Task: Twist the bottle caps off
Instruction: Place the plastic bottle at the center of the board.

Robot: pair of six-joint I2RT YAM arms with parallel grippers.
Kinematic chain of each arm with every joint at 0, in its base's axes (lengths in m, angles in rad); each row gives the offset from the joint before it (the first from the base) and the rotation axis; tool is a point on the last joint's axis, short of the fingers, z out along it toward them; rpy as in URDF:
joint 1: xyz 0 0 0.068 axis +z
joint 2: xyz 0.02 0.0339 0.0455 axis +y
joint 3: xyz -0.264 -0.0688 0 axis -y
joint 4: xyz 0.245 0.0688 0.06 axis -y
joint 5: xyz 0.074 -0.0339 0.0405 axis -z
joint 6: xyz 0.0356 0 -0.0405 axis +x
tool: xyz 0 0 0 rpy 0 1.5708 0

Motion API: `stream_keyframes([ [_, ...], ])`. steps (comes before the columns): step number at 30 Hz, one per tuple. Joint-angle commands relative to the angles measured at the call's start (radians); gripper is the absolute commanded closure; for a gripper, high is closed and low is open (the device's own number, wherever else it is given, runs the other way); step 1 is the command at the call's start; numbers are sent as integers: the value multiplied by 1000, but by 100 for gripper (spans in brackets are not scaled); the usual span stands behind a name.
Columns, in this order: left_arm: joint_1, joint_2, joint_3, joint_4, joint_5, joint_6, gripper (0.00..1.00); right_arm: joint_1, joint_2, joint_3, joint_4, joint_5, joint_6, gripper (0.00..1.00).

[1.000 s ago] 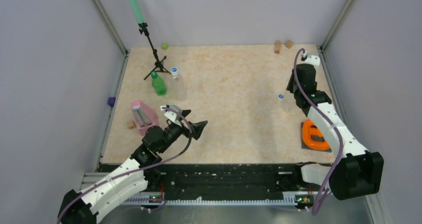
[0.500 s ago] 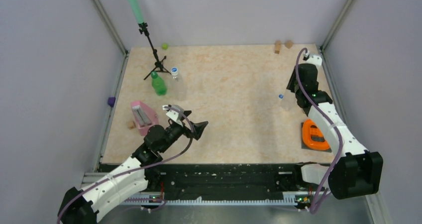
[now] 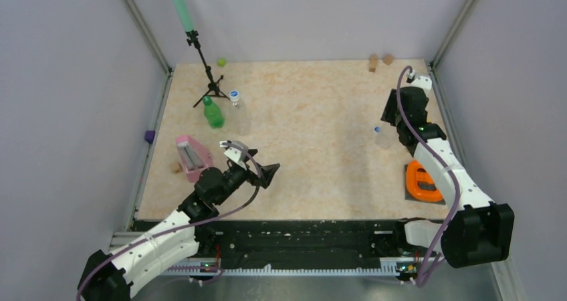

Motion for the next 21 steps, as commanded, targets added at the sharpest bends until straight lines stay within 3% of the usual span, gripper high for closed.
stream_keyframes([
  [1,-2,-1,33,26,-4,-8,1,-9,-35,26,6,-8,1,41],
  [6,-1,-5,34,16,-16,-14,1,-9,-53,85,-61,-43,-5,36],
  [9,-1,-6,35,19,-74,-36,1,-9,-96,120,-92,-33,-15,29],
  [15,-2,-3,48,3,-163,-131,1,-10,-207,209,-169,-90,-36,23],
  [17,-1,-8,54,-10,-190,-132,1,-10,-246,236,-192,-234,-39,22],
  [19,0,-11,68,-31,-238,-115,1,-8,-277,251,-218,-523,-53,22],
  [21,0,-5,113,-101,-329,-111,1,38,-302,232,-208,-669,-1,23],
])
